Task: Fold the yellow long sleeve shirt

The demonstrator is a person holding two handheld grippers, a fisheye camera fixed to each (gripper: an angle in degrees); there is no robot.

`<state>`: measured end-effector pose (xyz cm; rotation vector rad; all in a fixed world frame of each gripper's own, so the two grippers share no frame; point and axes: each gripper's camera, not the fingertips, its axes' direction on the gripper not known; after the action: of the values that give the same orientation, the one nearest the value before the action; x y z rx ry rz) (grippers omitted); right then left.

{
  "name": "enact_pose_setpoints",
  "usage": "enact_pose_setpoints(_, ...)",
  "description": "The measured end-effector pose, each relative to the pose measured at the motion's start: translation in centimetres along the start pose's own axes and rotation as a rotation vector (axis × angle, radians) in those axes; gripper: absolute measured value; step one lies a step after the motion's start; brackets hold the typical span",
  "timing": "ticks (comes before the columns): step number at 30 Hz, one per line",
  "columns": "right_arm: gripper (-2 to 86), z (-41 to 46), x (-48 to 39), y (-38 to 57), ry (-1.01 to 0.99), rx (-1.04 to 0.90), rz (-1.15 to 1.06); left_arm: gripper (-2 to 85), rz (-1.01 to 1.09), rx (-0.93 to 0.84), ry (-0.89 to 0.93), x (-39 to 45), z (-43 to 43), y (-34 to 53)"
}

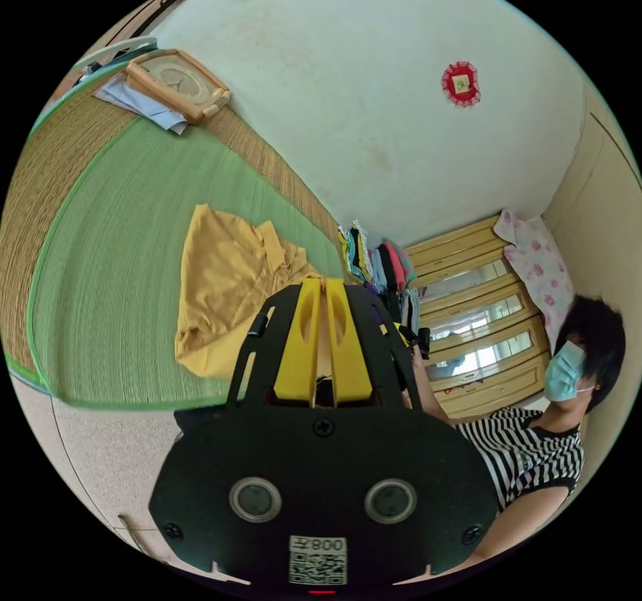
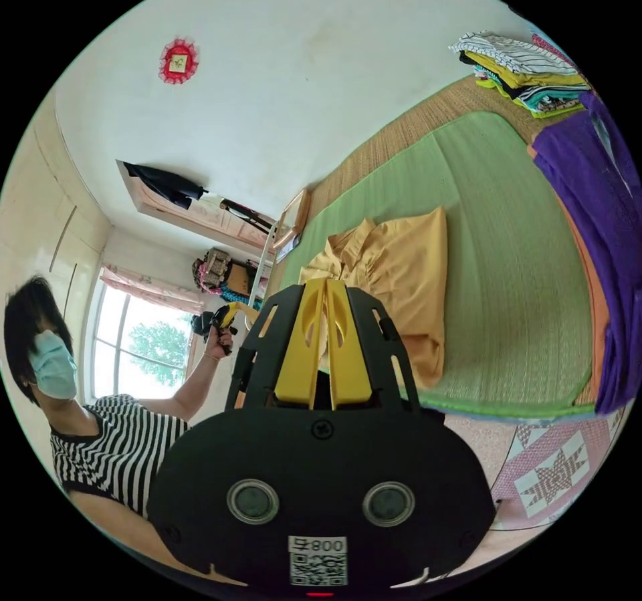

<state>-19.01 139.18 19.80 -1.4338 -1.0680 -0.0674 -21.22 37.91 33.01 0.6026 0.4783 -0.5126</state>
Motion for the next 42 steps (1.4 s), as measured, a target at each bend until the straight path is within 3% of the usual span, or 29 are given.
enact_pose_setpoints(7, 0.2, 7.8, 6.0, -12.7, 0.110, -0.039, 0.054, 1.4, -0.072, 0.018, -0.019, -1.2, 5.0, -13.2)
enact_pose_setpoints(12, 0.6, 16.2, 12.8, -18.7, 0.235, -0.146, 0.168, 2.9, -0.147, -0.079, -0.231, -3.6, 10.4, -20.1)
enact_pose_setpoints(15, 1.1, 18.6, 13.6, -19.7, 0.275, -0.154, 0.158, 4.5, -0.158, -0.065, -0.237, -3.8, 11.0, -21.9)
enact_pose_setpoints(23, 2.0, 20.3, 12.7, -19.1, 0.333, -0.037, 0.139, 7.2, -0.154, 0.102, -0.194, -0.1, 8.7, -23.1)
enact_pose_setpoints(26, 2.1, 22.3, 10.2, -18.6, 0.298, -0.027, 0.072, 7.0, -0.115, -0.003, -0.126, 2.6, 11.1, -22.9)
enact_pose_setpoints(30, 1.8, 30.4, 5.9, -17.6, 0.286, -0.200, -0.058, 7.6, -0.088, -0.198, -0.080, 5.6, 16.6, -23.6)
enact_pose_setpoints(36, 0.9, 41.5, 1.7, -16.9, 0.373, -0.424, -0.214, 8.1, -0.098, -0.262, -0.036, 8.4, 20.9, -27.2)
enact_pose_setpoints(42, 0.3, 45.9, -0.3, -17.5, 0.370, -0.437, -0.248, 7.8, -0.086, -0.294, -0.029, 11.0, 22.4, -30.5)
